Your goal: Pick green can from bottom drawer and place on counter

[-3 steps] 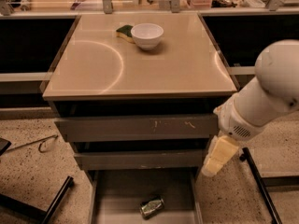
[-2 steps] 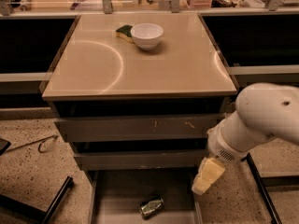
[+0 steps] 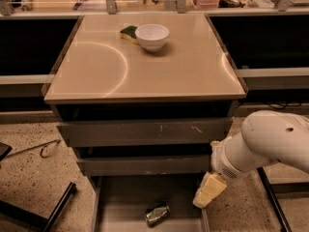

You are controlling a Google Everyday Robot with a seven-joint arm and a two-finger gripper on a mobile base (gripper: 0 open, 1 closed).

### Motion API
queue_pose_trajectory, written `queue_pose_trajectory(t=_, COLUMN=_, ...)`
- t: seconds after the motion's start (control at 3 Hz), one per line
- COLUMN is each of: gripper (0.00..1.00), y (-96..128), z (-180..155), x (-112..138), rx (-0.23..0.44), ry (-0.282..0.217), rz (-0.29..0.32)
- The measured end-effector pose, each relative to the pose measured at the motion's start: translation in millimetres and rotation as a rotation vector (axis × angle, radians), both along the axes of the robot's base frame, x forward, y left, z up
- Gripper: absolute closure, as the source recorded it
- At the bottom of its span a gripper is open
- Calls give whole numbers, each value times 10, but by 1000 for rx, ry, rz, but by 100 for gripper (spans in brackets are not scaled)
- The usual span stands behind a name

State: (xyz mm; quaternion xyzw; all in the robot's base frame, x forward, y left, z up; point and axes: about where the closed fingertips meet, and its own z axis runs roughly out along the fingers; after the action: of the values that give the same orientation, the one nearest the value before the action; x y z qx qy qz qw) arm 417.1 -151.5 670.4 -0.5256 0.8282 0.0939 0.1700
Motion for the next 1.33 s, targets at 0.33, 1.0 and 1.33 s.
queue_pose_trajectory(t=0.33, gripper=0, y=0, z=0, x=0, rx=0, ry=0, rz=0)
queue_pose_trajectory(t=1.0, gripper=0, y=308, z=-1056, x=10, rx=99, ry=58, rz=43)
queue_pose_trajectory(t=1.33, gripper=0, y=497, z=-1634, x=26, rx=177, ry=105, rz=67)
